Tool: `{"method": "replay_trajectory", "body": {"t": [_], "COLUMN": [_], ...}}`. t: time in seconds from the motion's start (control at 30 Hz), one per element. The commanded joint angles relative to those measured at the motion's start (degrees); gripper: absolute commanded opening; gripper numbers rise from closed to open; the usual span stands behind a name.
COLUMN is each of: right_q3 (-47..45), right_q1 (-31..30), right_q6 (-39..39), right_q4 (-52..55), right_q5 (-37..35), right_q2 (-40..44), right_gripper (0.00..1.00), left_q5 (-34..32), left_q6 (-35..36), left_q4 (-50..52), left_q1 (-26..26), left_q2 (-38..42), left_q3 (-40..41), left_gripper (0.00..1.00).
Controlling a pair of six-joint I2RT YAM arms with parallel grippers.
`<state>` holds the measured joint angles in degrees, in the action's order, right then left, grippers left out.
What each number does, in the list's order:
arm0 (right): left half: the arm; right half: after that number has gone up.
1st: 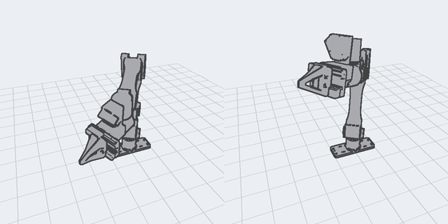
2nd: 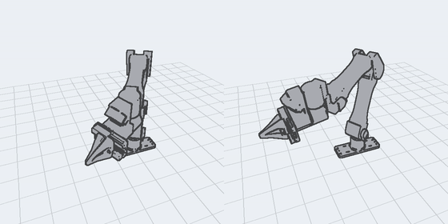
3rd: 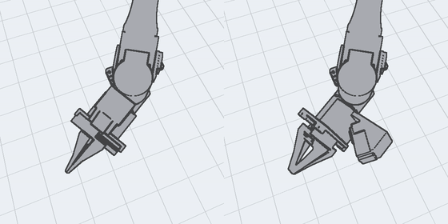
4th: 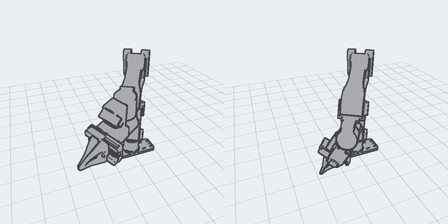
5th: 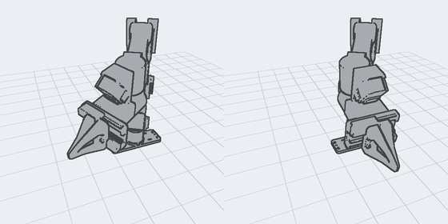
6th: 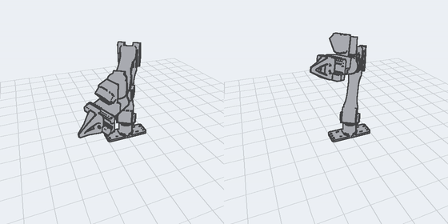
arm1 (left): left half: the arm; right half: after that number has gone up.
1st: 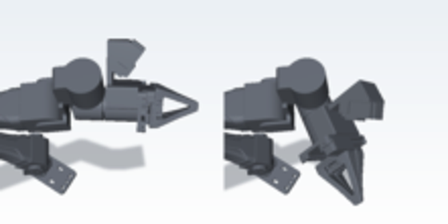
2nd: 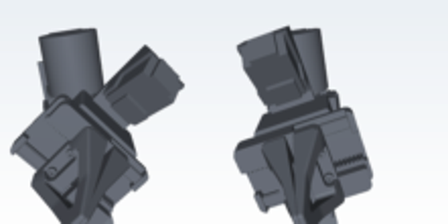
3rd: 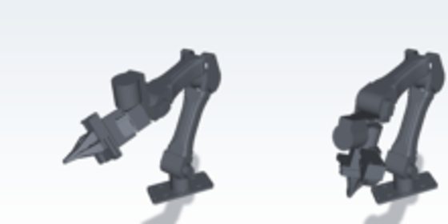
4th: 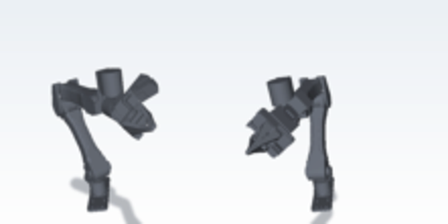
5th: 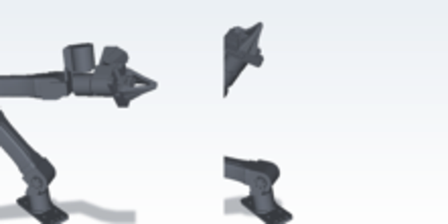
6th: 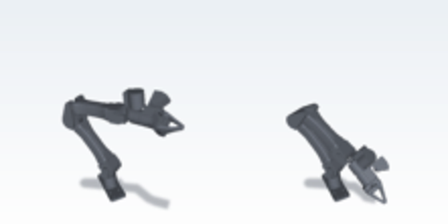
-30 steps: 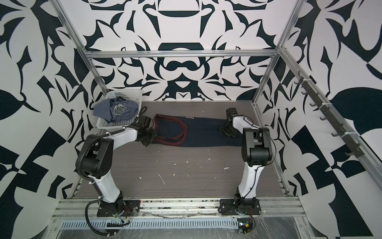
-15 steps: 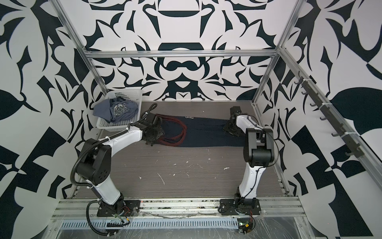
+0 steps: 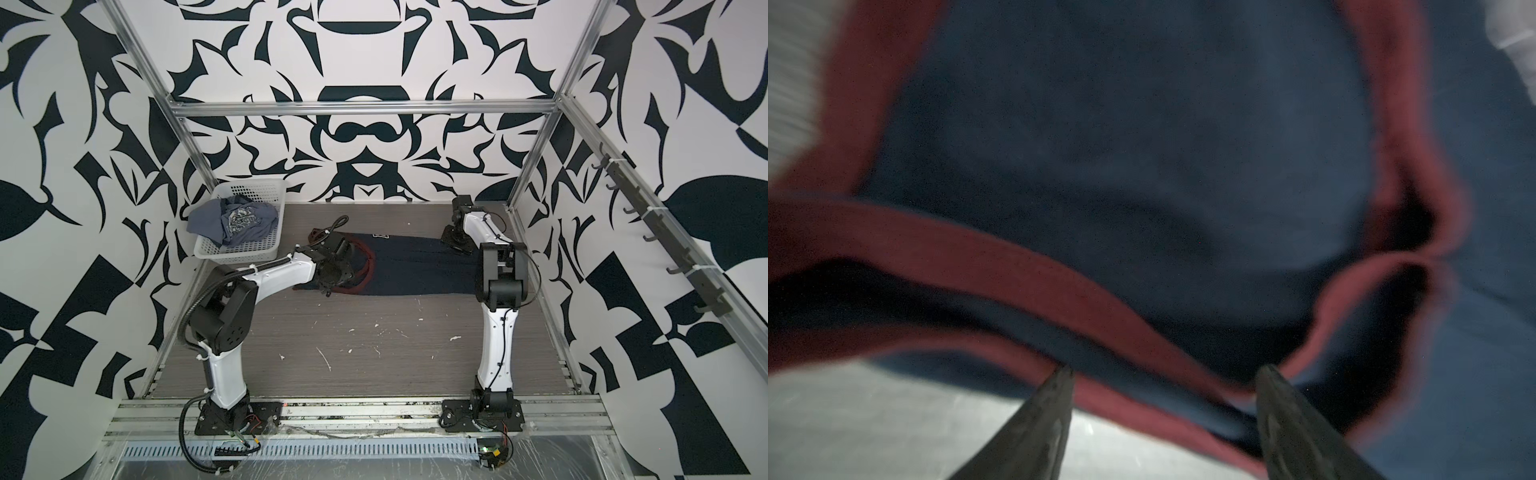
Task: Fold and stack tank tops
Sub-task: Rotate the tank top at the center of the table.
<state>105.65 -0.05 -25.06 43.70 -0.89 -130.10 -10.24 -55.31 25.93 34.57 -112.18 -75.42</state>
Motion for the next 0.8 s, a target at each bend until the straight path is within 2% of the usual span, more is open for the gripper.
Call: {"method": "replay_trajectory", "body": {"t": [0.0,0.1,0.23,0.4,0.5,0.63,0.77], "right_q3": [2.3,-1.2,-11.8,-27.6,-37.5,-51.3,-59.0], "right_q1": [0.8,1.4,1.5,0.6,-0.7,-6.3,-16.7], "right_q6": [0.0,-1.2,-3.3,-5.5,-8.8,-16.8,-25.2], "right_q4": [6.2,6.5,4.0,-1.4,-5.7,-12.9,-16.1], "right_q5": [-1.9,-2.2,-1.9,2.0,7.2,13.0,12.1], "right_q2": [0.4,1.3,6.3,15.4,22.2,32.1,39.2], "right_gripper": [0.67,0.66,0.64,0.64,0.64,0.65,0.65], "left_q5": [0.3,0.0,0.3,0.4,0.5,0.4,2.6], "left_q6": [0.8,2.2,5.9,13.0,16.6,19.8,20.6], "left_q4": [0.5,0.8,1.5,7.2,8.9,12.1,12.5], "left_q1": [-0.8,-2.3,-5.7,-8.7,-9.5,-9.7,-9.7], "left_q2": [-1.7,-3.2,-6.5,-14.9,-19.6,-25.7,-29.6], "left_q3": [-2.3,-3.2,-6.4,-18.0,-25.3,-36.2,-44.5], "left_gripper": [0.71,0.7,0.7,0.7,0.69,0.69,0.69]}}
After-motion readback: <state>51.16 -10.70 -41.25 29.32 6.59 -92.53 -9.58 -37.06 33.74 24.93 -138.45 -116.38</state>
